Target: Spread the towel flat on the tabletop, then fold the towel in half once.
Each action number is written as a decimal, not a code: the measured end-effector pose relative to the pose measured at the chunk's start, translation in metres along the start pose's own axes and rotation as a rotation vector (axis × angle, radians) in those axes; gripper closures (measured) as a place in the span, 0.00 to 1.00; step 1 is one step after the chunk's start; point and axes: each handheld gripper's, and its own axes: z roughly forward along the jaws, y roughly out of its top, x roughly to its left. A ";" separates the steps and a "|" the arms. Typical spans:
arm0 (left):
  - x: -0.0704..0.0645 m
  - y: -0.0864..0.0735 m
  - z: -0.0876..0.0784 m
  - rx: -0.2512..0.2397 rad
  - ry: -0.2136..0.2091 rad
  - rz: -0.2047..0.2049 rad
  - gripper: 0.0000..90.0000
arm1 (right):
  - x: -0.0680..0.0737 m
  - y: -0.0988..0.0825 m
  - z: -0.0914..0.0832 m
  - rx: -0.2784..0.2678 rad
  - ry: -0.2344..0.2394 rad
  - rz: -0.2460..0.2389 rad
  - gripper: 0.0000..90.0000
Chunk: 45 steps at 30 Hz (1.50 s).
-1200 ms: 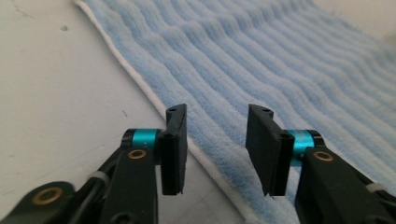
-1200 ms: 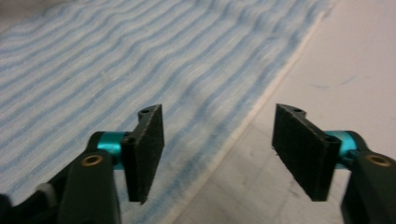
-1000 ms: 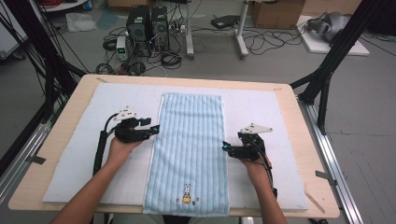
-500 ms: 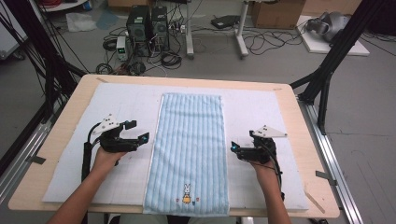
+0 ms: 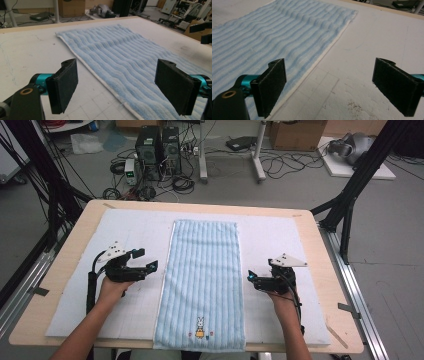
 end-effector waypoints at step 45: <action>0.049 0.040 0.098 0.226 0.136 -0.126 0.31 | -0.002 0.000 0.005 0.018 -0.005 0.042 0.12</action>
